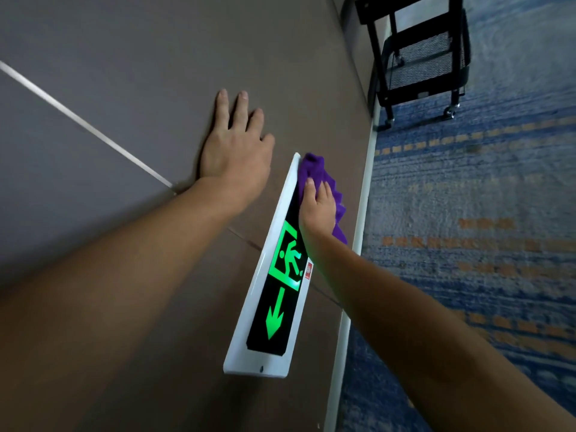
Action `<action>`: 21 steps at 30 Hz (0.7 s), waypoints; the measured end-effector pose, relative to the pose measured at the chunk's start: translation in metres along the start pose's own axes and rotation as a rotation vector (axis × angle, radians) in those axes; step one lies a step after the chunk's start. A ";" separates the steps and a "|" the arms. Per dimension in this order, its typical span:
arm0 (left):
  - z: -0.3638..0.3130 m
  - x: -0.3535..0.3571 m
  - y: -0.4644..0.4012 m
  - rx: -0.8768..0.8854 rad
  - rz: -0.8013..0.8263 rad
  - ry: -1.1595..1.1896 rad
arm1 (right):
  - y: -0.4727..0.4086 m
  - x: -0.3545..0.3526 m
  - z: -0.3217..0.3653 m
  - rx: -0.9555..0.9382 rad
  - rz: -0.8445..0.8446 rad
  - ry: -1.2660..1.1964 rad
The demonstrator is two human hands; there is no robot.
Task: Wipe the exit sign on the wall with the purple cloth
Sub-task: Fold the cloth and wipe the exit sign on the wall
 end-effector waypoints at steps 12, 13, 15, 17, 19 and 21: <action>-0.017 0.008 -0.005 0.083 0.019 -0.040 | 0.032 0.008 0.000 -0.109 0.003 -0.011; -0.016 0.007 -0.005 0.080 0.020 -0.037 | 0.027 0.009 0.010 -0.143 0.005 -0.010; -0.014 0.006 -0.006 0.058 0.038 -0.030 | 0.015 0.009 0.027 -0.218 0.002 0.009; -0.015 0.006 -0.006 0.058 0.054 -0.041 | 0.003 0.008 0.039 -0.283 -0.007 0.028; -0.016 0.005 -0.006 0.068 0.064 -0.059 | -0.006 0.008 0.041 -0.294 -0.026 0.040; -0.014 0.004 -0.006 0.065 0.073 -0.061 | -0.016 0.007 0.040 -0.235 -0.035 0.036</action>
Point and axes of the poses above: each hand's wrist, its own y-axis away from the middle knuckle, its own x-axis out of the palm, z = x × y, the point moved 3 cm from there along -y, towards the middle knuckle, and after that the axes turned 7 degrees about x, right-handed, at the moved point
